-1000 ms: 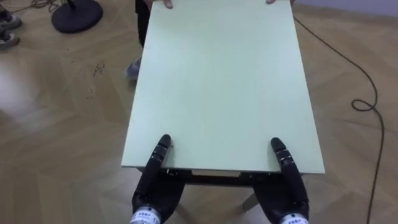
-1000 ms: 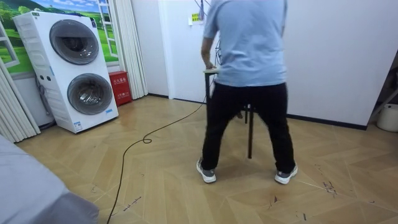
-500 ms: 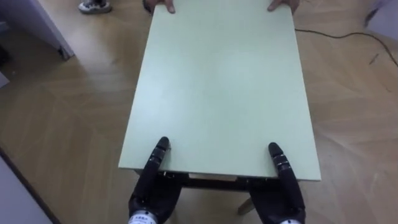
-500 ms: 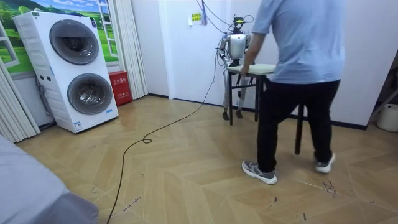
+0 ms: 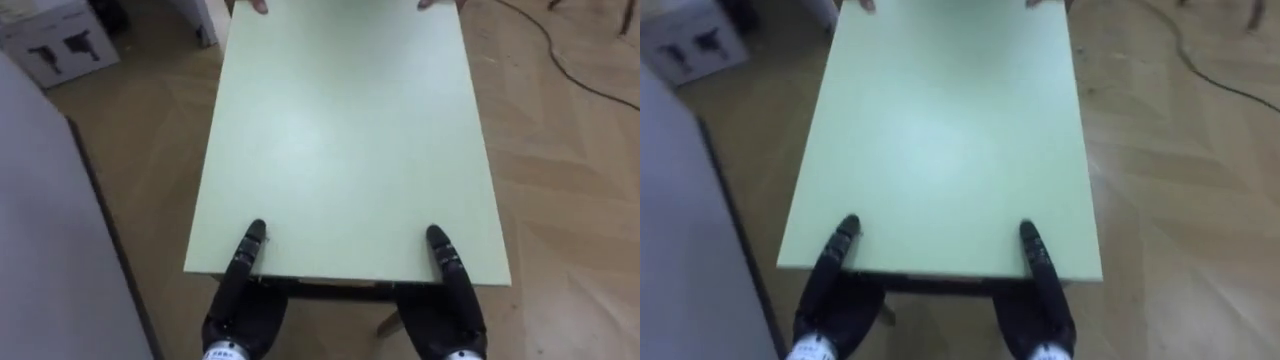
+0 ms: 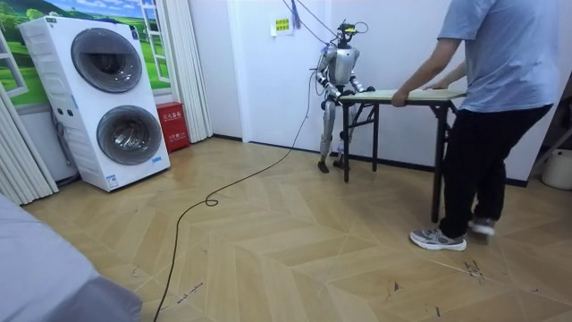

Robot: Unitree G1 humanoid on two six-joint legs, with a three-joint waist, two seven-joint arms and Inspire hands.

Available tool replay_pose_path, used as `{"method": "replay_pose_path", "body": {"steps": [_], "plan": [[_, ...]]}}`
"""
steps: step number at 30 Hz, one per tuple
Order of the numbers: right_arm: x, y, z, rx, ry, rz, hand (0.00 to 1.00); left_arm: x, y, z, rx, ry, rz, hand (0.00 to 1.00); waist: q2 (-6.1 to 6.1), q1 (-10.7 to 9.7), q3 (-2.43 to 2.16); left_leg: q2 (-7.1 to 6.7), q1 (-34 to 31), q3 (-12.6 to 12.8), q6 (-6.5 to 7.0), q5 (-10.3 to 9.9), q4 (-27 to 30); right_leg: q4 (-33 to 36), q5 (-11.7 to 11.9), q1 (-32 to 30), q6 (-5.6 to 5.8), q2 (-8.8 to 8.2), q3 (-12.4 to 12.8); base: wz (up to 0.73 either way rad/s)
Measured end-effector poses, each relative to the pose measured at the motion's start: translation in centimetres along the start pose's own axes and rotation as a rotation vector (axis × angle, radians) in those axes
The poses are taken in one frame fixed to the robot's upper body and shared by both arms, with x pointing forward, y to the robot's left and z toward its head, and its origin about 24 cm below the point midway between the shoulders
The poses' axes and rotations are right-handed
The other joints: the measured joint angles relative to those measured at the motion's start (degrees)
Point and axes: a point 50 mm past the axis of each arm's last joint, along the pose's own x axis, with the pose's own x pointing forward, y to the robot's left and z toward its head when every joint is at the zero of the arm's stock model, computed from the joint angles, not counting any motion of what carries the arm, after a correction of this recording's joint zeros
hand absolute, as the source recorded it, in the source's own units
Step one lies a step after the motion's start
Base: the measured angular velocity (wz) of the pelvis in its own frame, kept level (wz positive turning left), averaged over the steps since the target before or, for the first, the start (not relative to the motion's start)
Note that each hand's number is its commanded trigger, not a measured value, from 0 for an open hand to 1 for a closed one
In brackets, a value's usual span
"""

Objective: Move table with human

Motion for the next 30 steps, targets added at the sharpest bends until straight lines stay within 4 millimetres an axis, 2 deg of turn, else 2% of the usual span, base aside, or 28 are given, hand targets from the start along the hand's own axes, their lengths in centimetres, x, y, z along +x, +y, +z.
{"method": "replay_pose_path", "body": {"steps": [1,4,5,8,11,13,16,17,18,19,20,22,24,25,26,28,29,30], "plan": [[0.1,0.1,0.0,0.006,0.001,0.002,1.0,0.1,-0.1,0.1,0.004,0.002,-0.005,1.0,-0.05,-0.94,0.0,-0.03,-0.68,1.56,0.44,0.32,-0.04,0.0,-0.68,0.02,0.24,-0.13,-0.63,1.25],[0.2,0.2,0.2,-0.006,0.008,0.007,1.0,0.0,0.0,0.0,-0.009,0.0,0.001,1.0,0.18,-0.7,0.0,-0.9,-1.1,0.59,0.78,0.6,0.15,-0.03,-1.63,0.53,0.6,-0.29,-2.46,0.49],[0.3,0.2,0.4,-0.013,0.011,0.007,1.0,0.0,0.0,-0.2,-0.018,-0.001,0.005,1.0,0.39,-0.82,0.0,-1.39,-1.13,-0.55,1.01,0.98,-0.05,-0.01,-1.7,0.96,0.68,-0.44,-3.56,0.51],[0.3,0.2,0.6,-0.023,0.022,0.004,1.0,-0.2,0.3,-0.3,-0.026,0.0,0.021,1.0,0.41,-0.06,-0.01,-2.17,-1.3,-2.51,1.32,1.61,-0.18,0.04,-1.78,1.65,0.81,-0.71,-5.56,0.43],[0.4,0.3,0.5,-0.027,0.027,-0.001,1.0,-0.3,0.3,-0.2,-0.026,-0.004,0.025,1.0,0.5,2.25,0.0,-2.36,-1.44,-3.01,1.47,1.66,0.19,1.09,-1.91,1.41,0.99,-1.31,-5.72,0.13],[0.5,0.4,0.5,-0.031,0.029,0.002,1.0,-0.2,0.3,-0.2,-0.03,-0.01,0.025,1.0,0.79,2.59,0.04,-2.65,-1.82,-4.04,1.84,1.81,0.42,2.65,-2.06,0.93,1.23,-1.6,-5.54,0.24],[0.6,0.4,0.6,-0.033,0.027,0.001,1.0,-0.3,0.3,-0.5,-0.038,-0.011,0.026,1.0,1.06,3.64,0.12,-3.74,-1.81,-4.84,2.53,1.1,1.04,7.82,-3.82,-0.38,2.19,-3.53,-5.73,0.23],[0.5,0.4,0.7,-0.038,0.027,-0.004,1.0,-0.3,0.3,-0.5,-0.04,-0.011,0.029,1.0,1.19,3.62,0.1,-4.55,-1.66,-5.28,2.98,0.78,1.39,12.17,-4.8,-1.74,2.43,-4.74,-5.51,0.28],[0.5,0.3,0.7,-0.037,0.027,-0.006,1.0,-0.3,0.3,-0.7,-0.045,-0.009,0.031,1.0,1.41,3.57,0.1,-5.51,-1.59,-6.35,3.38,0.59,1.72,17.84,-5.24,-3.94,2.92,-6.45,-4.71,0.33],[0.5,0.3,0.7,-0.036,0.027,-0.008,1.0,-0.3,0.3,-0.8,-0.045,-0.008,0.032,1.0,1.53,3.46,0.15,-5.86,-1.57,-6.99,3.64,0.47,2.03,20.52,-5.26,-5.27,2.94,-7.01,-3.8,0.44],[0.3,0.1,0.6,-0.033,0.028,-0.017,1.0,-0.3,0.4,-1.0,-0.043,0.0,0.037,1.0,1.52,2.91,0.14,-7.2,-1.48,-9.2,4.64,0.09,2.43,24.99,-5.67,-7.76,2.98,-7.73,-0.49,0.53],[0.2,-0.2,0.5,-0.028,0.029,-0.028,1.0,-0.4,0.5,-1.1,-0.039,0.002,0.048,1.0,1.6,1.2,0.19,-9.23,-1.29,-12.64,5.5,0.58,2.46,28.02,-5.92,-13.39,2.91,-7.36,5.83,0.73],[-0.1,-0.5,0.5,-0.022,0.024,-0.042,1.0,-0.5,0.6,-1.1,-0.035,0.007,0.058,1.0,1.58,-0.96,0.18,-10.46,-1.13,-14.95,5.49,1.22,2.62,24.44,-5.64,-15.68,3.09,-6.52,9.15,0.9],[-0.2,-0.5,0.5,-0.02,0.023,-0.044,1.0,-0.5,0.7,-1.2,-0.034,0.012,0.06,1.0,1.57,-1.27,0.18,-10.68,-1.17,-15.42,5.54,1.19,2.76,22.43,-5.19,-16.14,3.17,-6.12,10.48,0.82],[-0.2,-0.5,0.5,-0.018,0.022,-0.045,1.0,-0.5,0.7,-1.2,-0.033,0.013,0.063,1.0,1.44,-1.55,0.2,-11.27,-1.18,-16.5,5.57,1.16,2.83,18.51,-3.7,-17.01,3.3,-5.44,12.32,0.59],[-0.2,-0.6,0.7,-0.026,0.018,-0.054,1.0,-0.4,0.9,-1.1,-0.028,0.014,0.073,1.0,1.05,-1.94,0.19,-12.04,-0.59,-17.93,5.58,1.16,2.6,13.61,0.89,-16.67,3.26,-3.84,15.06,0.54],[-0.2,-0.7,0.7,-0.027,0.018,-0.057,1.0,-0.4,1.0,-1.1,-0.027,0.015,0.076,1.0,0.95,-1.83,0.23,-12.15,-0.16,-17.91,5.58,1.17,2.16,12.88,2.68,-16.15,3.64,-3.53,15.61,0.25],[-0.2,-0.7,0.7,-0.029,0.02,-0.063,1.0,-0.4,1.0,-1.2,-0.028,0.015,0.08,1.0,0.95,-1.18,0.22,-12.0,0.83,-17.93,5.54,1.18,1.17,12.16,3.14,-15.32,3.74,-3.19,15.83,0.05]]}}
